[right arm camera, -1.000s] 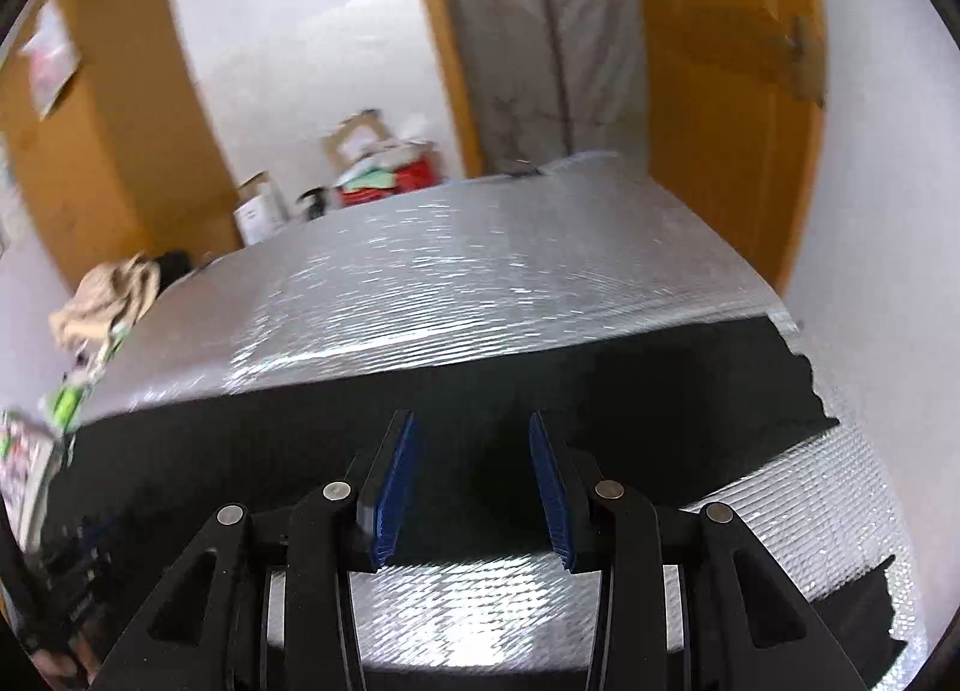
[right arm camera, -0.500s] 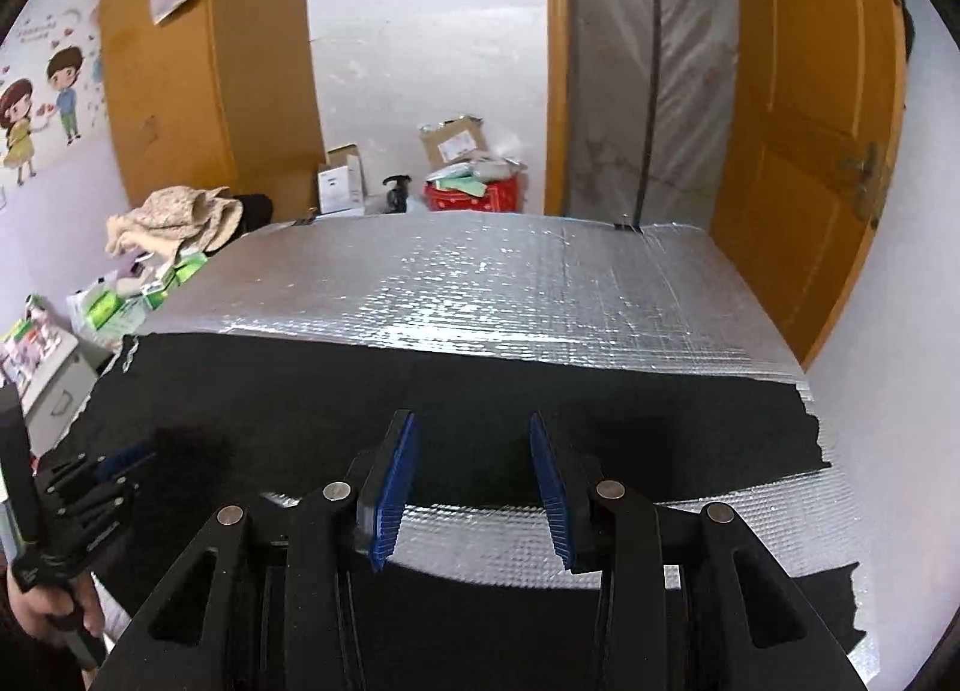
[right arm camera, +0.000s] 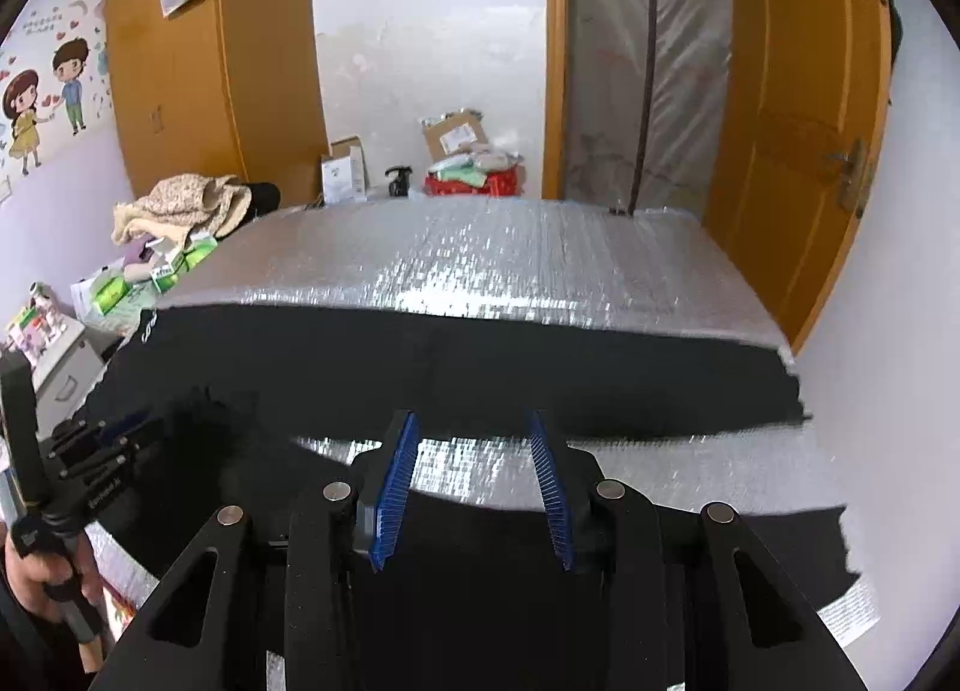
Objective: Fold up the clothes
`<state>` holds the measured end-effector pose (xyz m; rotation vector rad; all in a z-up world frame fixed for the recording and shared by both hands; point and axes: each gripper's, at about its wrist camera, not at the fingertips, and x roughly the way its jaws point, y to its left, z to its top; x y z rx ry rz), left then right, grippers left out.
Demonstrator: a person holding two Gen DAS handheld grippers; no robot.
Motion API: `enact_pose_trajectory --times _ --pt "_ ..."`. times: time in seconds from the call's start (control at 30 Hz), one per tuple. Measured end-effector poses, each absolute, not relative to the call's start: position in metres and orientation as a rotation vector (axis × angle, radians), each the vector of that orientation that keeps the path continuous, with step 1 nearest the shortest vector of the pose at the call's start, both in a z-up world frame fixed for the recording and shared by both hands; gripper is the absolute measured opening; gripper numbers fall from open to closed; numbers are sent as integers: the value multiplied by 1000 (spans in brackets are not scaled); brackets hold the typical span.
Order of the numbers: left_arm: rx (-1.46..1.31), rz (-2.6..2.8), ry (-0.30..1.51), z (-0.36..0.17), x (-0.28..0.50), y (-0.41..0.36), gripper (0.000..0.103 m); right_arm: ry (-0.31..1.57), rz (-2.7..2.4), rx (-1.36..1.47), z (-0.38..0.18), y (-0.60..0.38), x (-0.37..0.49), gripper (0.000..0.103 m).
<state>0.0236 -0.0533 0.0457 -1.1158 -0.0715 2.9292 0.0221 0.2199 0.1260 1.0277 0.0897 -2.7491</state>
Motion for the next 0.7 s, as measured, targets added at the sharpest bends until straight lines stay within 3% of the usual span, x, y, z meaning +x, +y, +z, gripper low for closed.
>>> enact_pose_trajectory --times 0.7 --pt "-1319 2970 -109 -5 24 -92 24 242 -2622 1082 58 142 -10 41"
